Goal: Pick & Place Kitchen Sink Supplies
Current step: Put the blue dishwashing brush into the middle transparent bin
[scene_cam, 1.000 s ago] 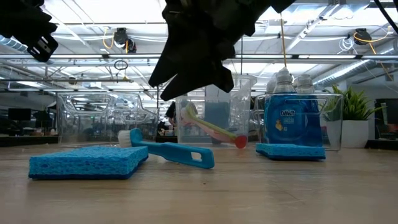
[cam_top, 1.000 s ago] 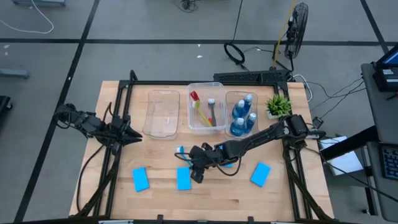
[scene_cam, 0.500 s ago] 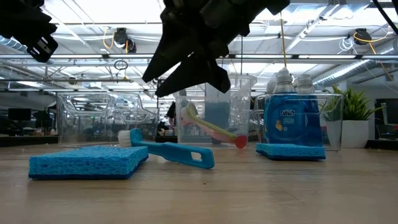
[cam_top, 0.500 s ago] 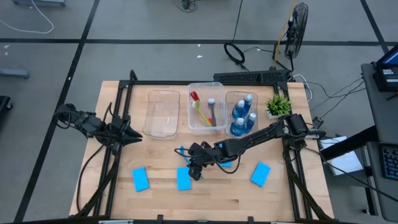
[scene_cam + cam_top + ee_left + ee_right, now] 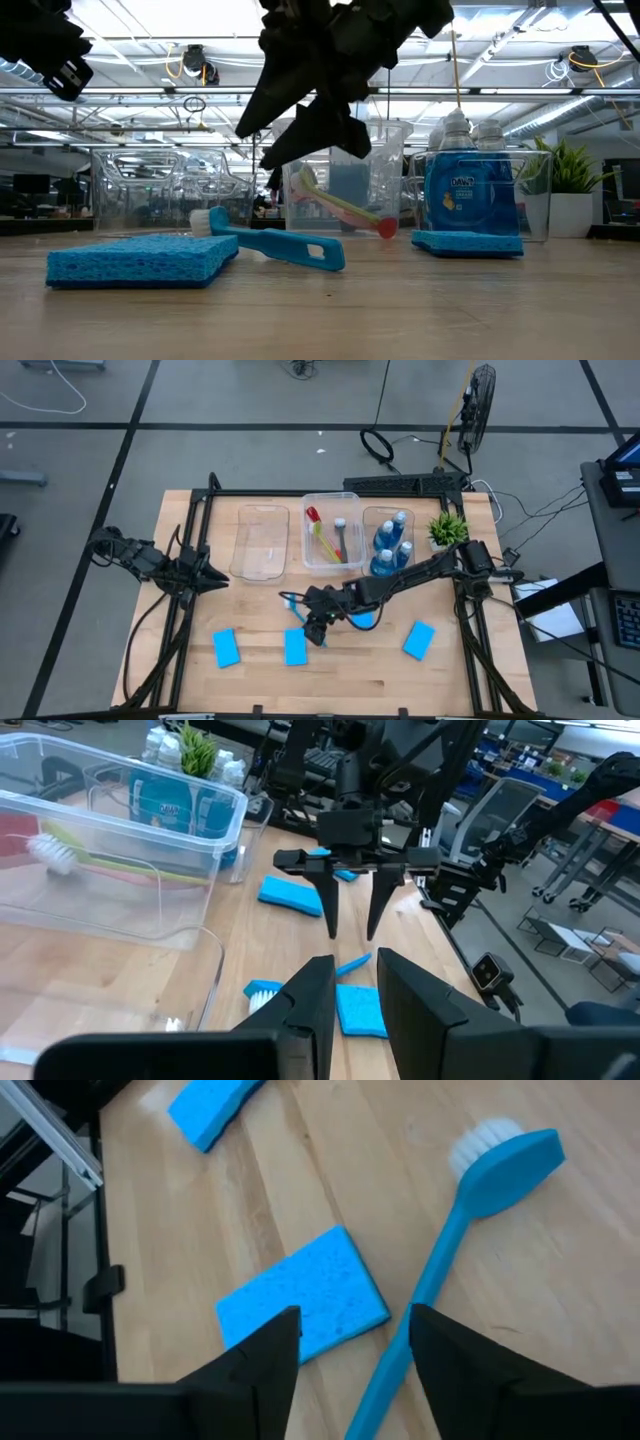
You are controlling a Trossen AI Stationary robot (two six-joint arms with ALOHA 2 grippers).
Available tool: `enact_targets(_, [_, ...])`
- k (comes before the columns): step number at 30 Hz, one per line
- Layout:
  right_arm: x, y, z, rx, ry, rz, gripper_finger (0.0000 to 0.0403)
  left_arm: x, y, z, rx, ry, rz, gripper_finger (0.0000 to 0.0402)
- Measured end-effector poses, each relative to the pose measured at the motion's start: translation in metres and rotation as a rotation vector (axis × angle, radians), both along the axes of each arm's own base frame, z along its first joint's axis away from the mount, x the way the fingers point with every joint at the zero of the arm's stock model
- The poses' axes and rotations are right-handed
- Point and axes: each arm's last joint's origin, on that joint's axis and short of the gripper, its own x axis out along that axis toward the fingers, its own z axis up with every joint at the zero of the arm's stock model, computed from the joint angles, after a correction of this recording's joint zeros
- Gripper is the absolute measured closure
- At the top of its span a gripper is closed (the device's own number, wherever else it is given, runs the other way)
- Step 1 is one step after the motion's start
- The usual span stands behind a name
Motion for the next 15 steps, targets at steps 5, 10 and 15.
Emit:
enact_targets(5, [-0.001, -0.003, -0.003, -0.008, 0.029, -0.005, 0.0196, 0.000, 0.000, 0.000, 0.002, 0.004, 0.000, 0.0321])
enact_targets(10, [0.000, -0.002, -0.010, -0.016, 0.049, 0.000, 0.0186, 0.000, 0.000, -0.001, 0.007, 0.012, 0.008, 0.0321])
enact_targets(15, [-0.002, -0.002, -0.012, -0.018, 0.070, -0.002, 0.0187, 0.000, 0.001, -0.001, 0.012, 0.012, 0.025, 0.0321])
